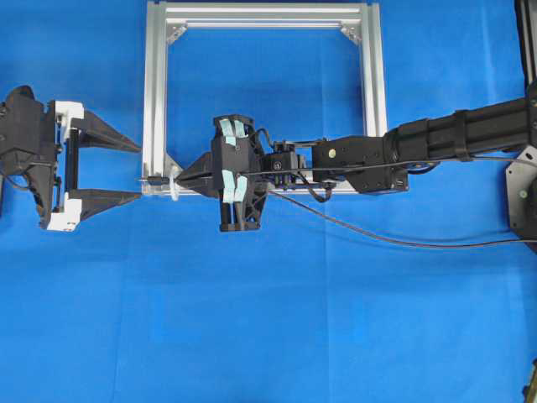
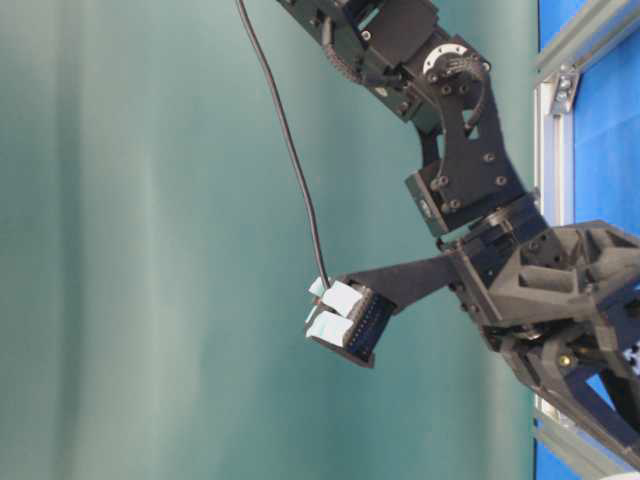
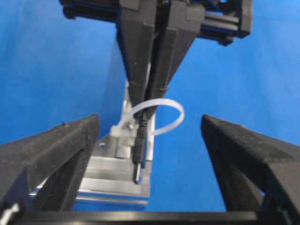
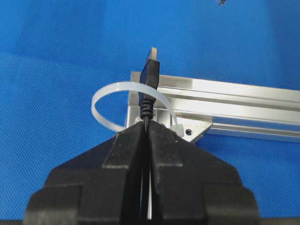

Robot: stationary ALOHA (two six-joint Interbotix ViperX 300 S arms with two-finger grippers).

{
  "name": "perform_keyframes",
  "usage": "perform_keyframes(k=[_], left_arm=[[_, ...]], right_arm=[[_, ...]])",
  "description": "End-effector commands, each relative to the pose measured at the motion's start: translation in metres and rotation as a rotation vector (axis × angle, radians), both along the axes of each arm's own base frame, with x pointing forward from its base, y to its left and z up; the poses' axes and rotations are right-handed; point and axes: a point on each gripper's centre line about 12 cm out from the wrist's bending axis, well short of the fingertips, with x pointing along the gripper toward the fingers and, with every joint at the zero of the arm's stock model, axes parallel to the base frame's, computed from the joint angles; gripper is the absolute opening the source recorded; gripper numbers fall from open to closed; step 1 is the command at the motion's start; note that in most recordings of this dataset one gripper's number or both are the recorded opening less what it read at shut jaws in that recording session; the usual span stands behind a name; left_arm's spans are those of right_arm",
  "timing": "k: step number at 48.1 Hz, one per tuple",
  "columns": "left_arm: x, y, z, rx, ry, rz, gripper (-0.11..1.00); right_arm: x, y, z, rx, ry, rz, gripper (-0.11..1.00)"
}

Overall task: Insert the wire through the string loop located on the left side.
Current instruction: 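Swing the open left gripper out and around to the loop's far side, then close the left gripper on the plug protruding through the loop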

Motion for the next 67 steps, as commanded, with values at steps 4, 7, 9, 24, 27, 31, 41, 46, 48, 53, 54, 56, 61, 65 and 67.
perform_keyframes(k=[4,7,9,24,27,31,41,46,48,53,54,56,61,65,67], left_arm=[[0.003,0.001,0.003,0.003,-0.008,0.003,0.9],[0.001,0.002,0.001,0.003,0.002,0.008,0.9],[0.0,0.003,-0.001,0.003,0.009,0.011,0.9],[0.01,0.006,-0.026,0.0,0.109,0.026,0.9],[0.019,0.006,-0.032,0.001,0.133,0.025,0.9],[0.03,0.007,-0.04,0.001,0.161,0.025,0.9],[0.035,0.007,-0.048,0.004,0.189,0.024,0.9],[0.033,0.007,-0.047,0.005,0.18,0.025,0.9],[0.032,0.007,-0.047,0.004,0.177,0.026,0.9],[0.033,0.007,-0.046,0.004,0.172,0.026,0.9],[0.033,0.007,-0.046,0.004,0.17,0.026,0.9],[0.034,0.007,-0.045,0.004,0.169,0.026,0.9],[0.034,0.007,-0.046,0.004,0.169,0.026,0.9],[0.033,0.007,-0.046,0.004,0.17,0.026,0.9],[0.033,0.007,-0.046,0.004,0.17,0.026,0.9]], right_arm=[[0.005,0.001,0.017,-0.003,-0.043,0.002,0.0],[0.005,0.001,0.016,-0.003,-0.043,0.002,0.0],[0.005,0.001,0.016,-0.003,-0.043,0.002,0.0],[0.005,0.001,0.016,-0.003,-0.044,0.003,0.0],[0.004,0.001,0.015,-0.003,-0.04,0.002,0.0],[0.004,0.001,0.016,-0.003,-0.04,0.002,0.0],[0.004,0.001,0.015,-0.003,-0.034,0.002,0.0],[0.004,0.001,0.015,-0.003,-0.034,0.002,0.0],[0.004,0.001,0.016,-0.003,-0.035,0.002,0.0],[0.004,0.001,0.016,-0.003,-0.037,0.002,0.0],[0.004,0.001,0.016,-0.003,-0.037,0.002,0.0],[0.004,0.001,0.016,-0.003,-0.035,0.002,0.0],[0.004,0.001,0.015,-0.003,-0.034,0.002,0.0],[0.004,0.001,0.016,-0.003,-0.035,0.002,0.0],[0.004,0.001,0.016,-0.003,-0.037,0.002,0.0]])
